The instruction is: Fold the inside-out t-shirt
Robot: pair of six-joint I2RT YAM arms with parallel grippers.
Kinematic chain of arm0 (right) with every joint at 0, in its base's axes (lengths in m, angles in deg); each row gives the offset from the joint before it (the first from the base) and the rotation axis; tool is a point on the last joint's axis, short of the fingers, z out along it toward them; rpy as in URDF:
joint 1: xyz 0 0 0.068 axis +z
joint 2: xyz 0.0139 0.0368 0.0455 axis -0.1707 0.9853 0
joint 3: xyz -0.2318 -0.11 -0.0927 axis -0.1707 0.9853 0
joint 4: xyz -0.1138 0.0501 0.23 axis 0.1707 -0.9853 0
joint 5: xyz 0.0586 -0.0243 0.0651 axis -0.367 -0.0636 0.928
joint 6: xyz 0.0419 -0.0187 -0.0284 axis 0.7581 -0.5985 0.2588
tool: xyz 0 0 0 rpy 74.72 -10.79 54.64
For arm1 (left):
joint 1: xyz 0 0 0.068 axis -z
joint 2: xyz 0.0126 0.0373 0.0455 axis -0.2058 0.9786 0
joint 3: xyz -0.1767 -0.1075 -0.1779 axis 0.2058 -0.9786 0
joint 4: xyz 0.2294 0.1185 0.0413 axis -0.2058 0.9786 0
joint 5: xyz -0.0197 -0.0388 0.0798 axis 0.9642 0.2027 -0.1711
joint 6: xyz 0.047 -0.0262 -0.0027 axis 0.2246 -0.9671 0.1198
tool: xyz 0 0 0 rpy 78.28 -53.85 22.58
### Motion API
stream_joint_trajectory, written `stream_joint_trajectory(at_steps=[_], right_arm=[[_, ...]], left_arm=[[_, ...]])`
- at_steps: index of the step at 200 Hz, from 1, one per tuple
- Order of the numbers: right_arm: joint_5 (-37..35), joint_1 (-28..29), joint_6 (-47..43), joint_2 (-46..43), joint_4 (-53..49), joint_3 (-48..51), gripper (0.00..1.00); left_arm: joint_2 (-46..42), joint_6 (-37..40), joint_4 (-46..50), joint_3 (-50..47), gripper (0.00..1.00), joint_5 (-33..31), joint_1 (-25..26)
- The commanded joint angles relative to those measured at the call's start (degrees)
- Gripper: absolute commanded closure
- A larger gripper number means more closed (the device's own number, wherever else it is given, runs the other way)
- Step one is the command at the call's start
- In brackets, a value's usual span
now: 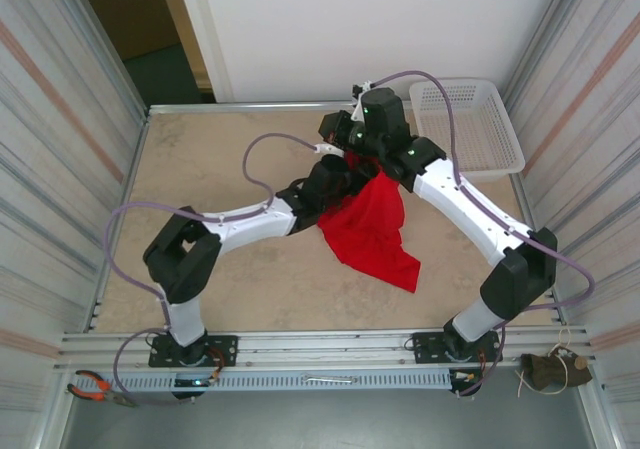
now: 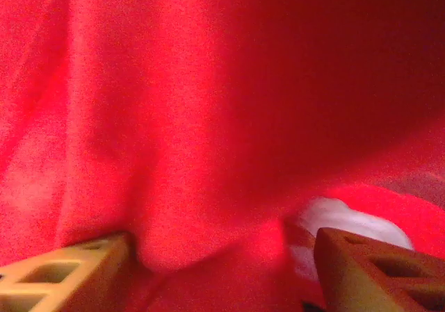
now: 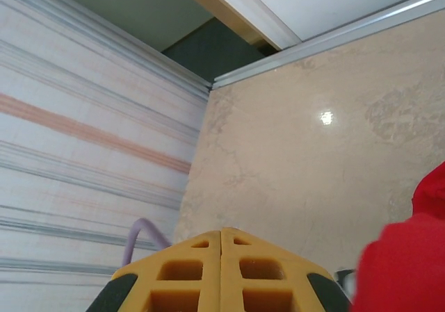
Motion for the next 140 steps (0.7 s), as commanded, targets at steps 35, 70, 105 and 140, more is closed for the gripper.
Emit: stream_joint_trajectory(at_steps=[35, 70, 105, 140], right_arm=[[-3.6, -7.8, 2.1, -6.6, 2.5, 10.5, 0.64], [-3.9, -15.0, 2.5, -5.9, 7.1, 21.6, 0.44], [5.4, -20.0, 1.6, -3.3, 10.2, 25.7, 0.36], [14.1, -24.0, -6.6, -11.7, -2.0, 22.3, 0.33]], left_arm=[[-6.3, 6.1, 4.7, 3.4, 1.00, 23.9, -10.7], [-10.1, -4.8, -1.7, 11.2, 1.00, 66.9, -23.7], [-5.1, -33.4, -32.8, 17.8, 1.00, 78.2, -29.8], [-4.8, -37.2, -35.5, 21.5, 1.00, 79.3, -30.7]])
